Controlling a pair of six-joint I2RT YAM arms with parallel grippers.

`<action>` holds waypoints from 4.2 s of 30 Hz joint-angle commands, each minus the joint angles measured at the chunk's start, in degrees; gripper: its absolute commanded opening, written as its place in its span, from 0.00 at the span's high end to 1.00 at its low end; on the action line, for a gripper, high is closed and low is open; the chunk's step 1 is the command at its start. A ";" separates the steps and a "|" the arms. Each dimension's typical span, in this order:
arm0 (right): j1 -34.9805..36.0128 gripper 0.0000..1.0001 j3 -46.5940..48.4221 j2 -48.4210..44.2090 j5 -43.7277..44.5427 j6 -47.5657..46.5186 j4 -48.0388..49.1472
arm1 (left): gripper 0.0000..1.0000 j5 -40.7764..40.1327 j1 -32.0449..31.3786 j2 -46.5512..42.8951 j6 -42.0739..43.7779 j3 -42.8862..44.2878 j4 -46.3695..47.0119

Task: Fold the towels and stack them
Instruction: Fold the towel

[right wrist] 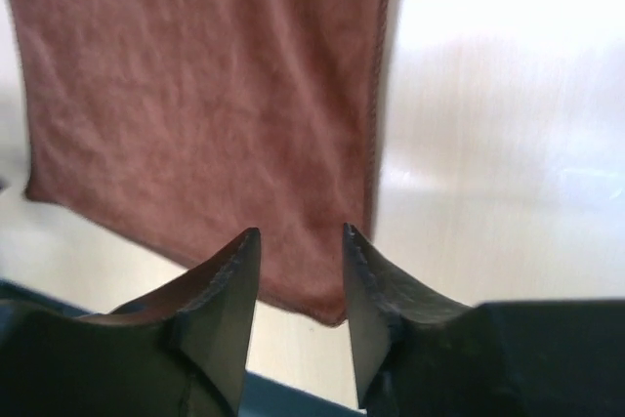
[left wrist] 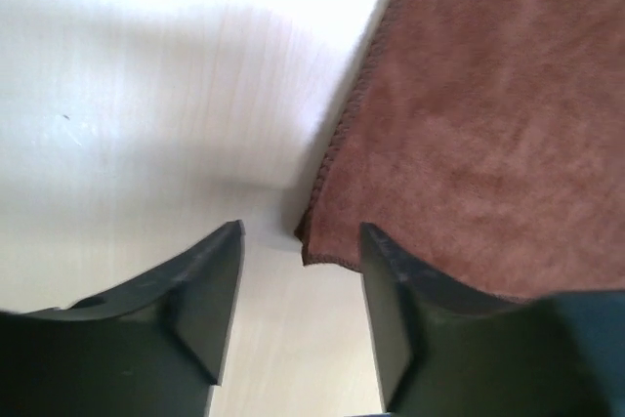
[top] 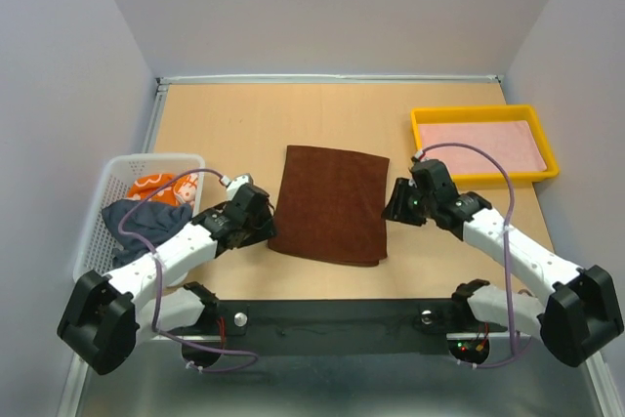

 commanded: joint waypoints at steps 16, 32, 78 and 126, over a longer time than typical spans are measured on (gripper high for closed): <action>-14.62 0.66 23.08 31.42 -5.74 -14.04 19.35 | 0.54 -0.53 -30.20 24.38 28.82 31.44 14.94; -19.37 0.58 23.79 40.39 -9.52 -6.22 26.21 | 0.32 3.25 -41.02 36.08 45.71 35.86 21.54; -19.81 0.49 22.65 45.75 -12.51 4.25 33.42 | 1.00 -2.02 -41.03 40.66 46.77 33.84 19.16; -19.81 0.50 21.06 45.40 -15.15 9.34 35.88 | 1.00 -0.53 -40.41 38.72 43.78 34.81 16.70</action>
